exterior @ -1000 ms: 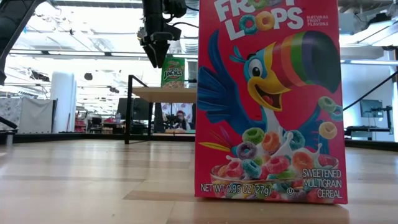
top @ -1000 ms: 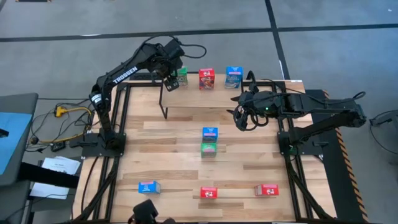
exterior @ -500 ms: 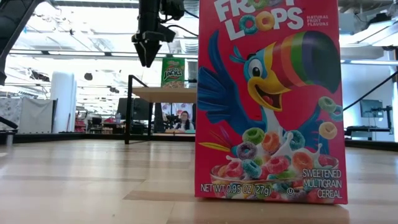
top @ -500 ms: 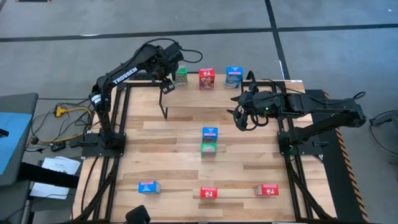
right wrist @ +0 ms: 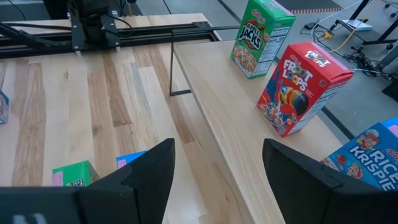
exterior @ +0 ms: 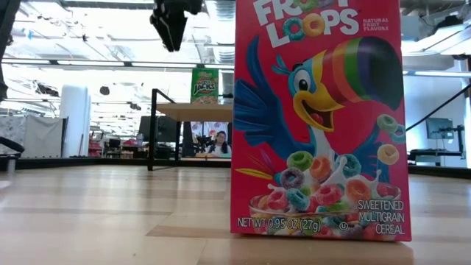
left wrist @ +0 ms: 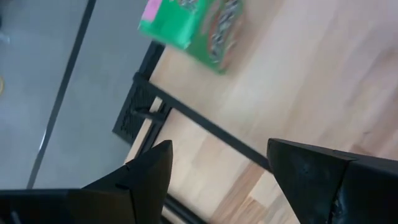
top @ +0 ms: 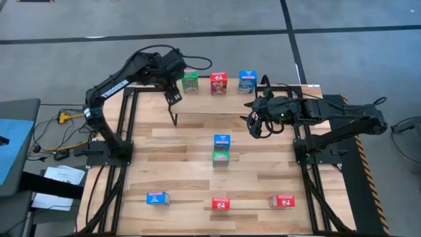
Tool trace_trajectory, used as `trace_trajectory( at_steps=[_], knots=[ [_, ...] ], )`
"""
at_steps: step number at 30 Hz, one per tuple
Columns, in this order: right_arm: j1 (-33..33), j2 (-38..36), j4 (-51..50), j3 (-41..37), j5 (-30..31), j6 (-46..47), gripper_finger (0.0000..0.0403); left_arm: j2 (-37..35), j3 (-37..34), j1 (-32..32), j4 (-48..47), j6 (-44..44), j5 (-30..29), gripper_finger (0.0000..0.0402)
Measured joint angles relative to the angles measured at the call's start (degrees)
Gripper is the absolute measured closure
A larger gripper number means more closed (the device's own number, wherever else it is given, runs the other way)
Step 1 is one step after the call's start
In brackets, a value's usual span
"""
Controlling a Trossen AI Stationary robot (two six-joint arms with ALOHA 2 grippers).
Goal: Stack cereal on shelf
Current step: Put the top blue cereal box on the shelf aligned with the other blue cereal box
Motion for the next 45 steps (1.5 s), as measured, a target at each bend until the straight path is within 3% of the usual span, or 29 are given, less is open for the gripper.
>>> trace_trajectory(
  at_steps=[26,31,45],
  knots=[
    [0.0,0.0,0.4,0.0,-1.6,0.1,0.0135,-5.5,0.0,-21.7,6.6,-1.1,0.1,0.015],
    [0.0,0.0,0.4,0.0,-6.2,-0.3,0.0135,-5.5,0.0,-24.2,8.1,-0.9,0.2,0.015],
    [1.2,0.0,3.7,0.0,-9.1,-5.0,0.0135,-5.4,0.0,-26.4,10.9,-4.4,0.6,0.015]
  ],
)
